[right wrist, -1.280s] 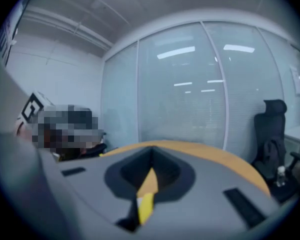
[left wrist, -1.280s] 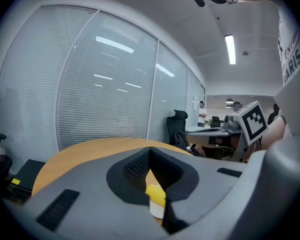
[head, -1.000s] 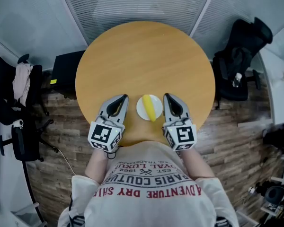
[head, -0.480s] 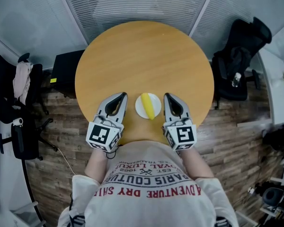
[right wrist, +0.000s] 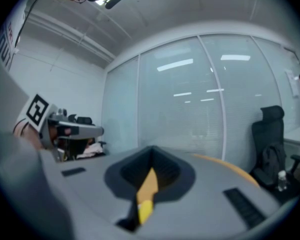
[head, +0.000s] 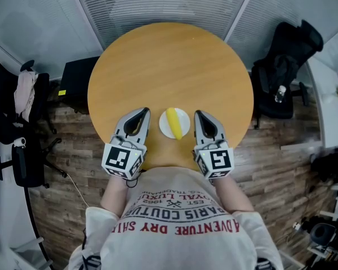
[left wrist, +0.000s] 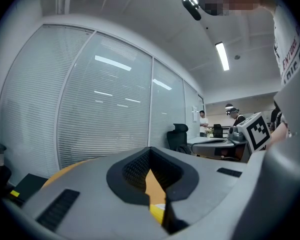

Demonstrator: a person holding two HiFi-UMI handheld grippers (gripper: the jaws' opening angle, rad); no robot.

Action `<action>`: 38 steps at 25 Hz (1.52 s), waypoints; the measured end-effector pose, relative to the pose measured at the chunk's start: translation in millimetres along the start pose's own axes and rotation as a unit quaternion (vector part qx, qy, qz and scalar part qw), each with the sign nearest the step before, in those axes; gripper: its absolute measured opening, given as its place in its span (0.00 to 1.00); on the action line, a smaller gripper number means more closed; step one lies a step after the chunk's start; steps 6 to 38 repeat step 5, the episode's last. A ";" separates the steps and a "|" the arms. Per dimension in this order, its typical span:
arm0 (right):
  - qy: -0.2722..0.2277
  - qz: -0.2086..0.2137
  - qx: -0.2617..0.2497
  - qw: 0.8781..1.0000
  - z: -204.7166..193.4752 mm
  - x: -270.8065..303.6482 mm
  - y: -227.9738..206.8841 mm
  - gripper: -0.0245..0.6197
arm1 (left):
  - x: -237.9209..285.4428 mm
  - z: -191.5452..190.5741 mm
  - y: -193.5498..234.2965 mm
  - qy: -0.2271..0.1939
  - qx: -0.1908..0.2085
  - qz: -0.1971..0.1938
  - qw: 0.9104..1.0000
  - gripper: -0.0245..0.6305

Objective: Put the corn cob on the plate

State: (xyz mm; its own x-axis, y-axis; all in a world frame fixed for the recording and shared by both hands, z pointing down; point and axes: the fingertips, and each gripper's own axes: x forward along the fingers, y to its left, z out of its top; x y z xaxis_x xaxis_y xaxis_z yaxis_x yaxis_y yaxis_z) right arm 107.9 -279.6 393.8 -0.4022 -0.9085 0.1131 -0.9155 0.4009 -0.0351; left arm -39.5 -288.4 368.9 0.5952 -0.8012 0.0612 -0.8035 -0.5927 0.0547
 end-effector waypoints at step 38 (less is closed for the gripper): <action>0.008 0.006 -0.001 1.000 -1.0 0.4 5.3 0.08 | -1.8 -1.1 1.0 0.004 0.000 0.003 1.000 0.09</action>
